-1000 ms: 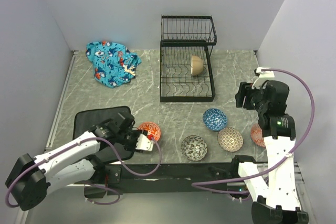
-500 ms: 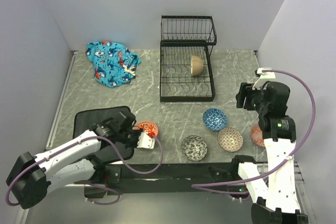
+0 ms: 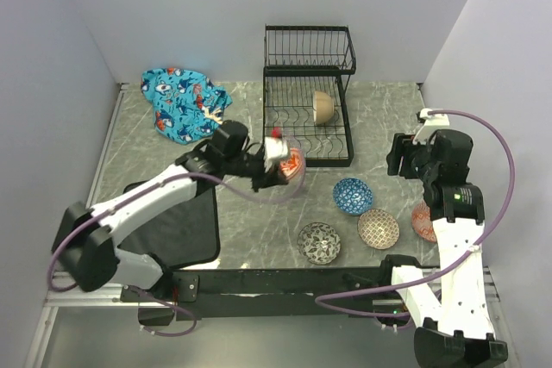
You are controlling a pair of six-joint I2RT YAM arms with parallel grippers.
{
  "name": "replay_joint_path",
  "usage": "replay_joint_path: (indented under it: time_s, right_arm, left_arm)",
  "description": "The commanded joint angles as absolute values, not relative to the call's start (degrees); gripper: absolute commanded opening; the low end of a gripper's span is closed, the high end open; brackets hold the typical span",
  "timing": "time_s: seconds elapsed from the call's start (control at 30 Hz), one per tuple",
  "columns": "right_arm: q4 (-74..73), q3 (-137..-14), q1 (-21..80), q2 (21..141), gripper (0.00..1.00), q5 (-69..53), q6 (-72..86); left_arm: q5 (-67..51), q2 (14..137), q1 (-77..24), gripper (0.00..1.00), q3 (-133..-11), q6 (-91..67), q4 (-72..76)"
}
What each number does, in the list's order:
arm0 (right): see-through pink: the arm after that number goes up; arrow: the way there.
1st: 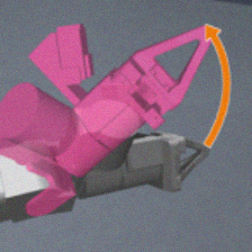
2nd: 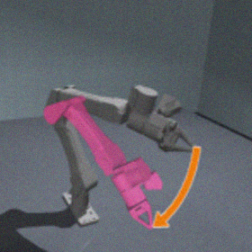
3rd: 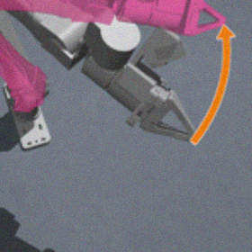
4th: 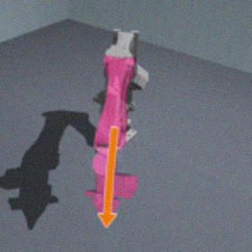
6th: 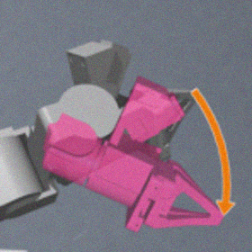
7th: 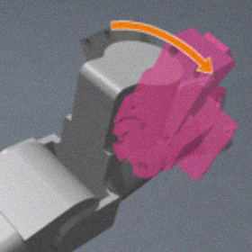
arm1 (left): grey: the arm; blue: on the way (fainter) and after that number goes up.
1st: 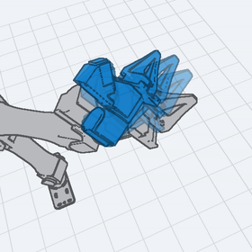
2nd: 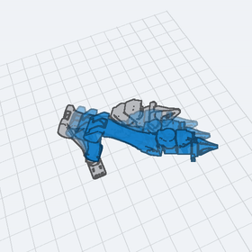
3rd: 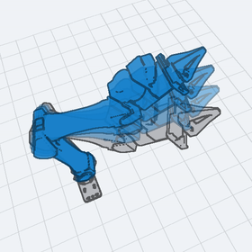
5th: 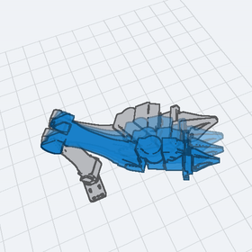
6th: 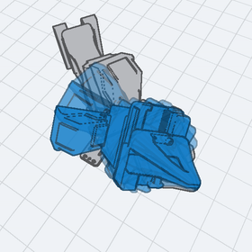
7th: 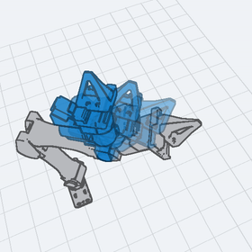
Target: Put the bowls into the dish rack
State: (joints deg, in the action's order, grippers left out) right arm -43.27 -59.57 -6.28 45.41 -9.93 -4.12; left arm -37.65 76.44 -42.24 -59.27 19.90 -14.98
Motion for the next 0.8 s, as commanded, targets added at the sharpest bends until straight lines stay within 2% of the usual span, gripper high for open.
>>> replay_joint_path:
  time_s: [0.0,0.13,0.2,0.47,0.77]
  right_arm:
    - [-41.6,-62.5,-6.5,46.5,0.7,-9.1,-3.8]
    - [-41.2,-62.8,-6.5,46.8,0.7,-8.8,-3.7]
    - [-41.0,-62.5,-6.5,46.8,0.7,-8.5,-3.7]
    - [-40.8,-61.1,-6.4,46.2,0.7,-6.4,-4.0]
    - [-43.0,-63.4,-6.6,48.8,0.7,-4.4,-4.8]
  left_arm:
    - [-43.4,83.0,-38.8,0.01,-63.4,-11.5,9.8]
    - [-41.8,93.1,-34.5,0.01,-64.9,-34.8,30.7]
    - [-40.3,96.3,-33.2,0.01,-67.0,-45.2,34.3]
    - [-37.5,109.3,-31.8,0.01,-78.7,-52.8,37.2]
    - [-33.9,118.3,-29.4,0.01,-84.4,-59.3,40.5]
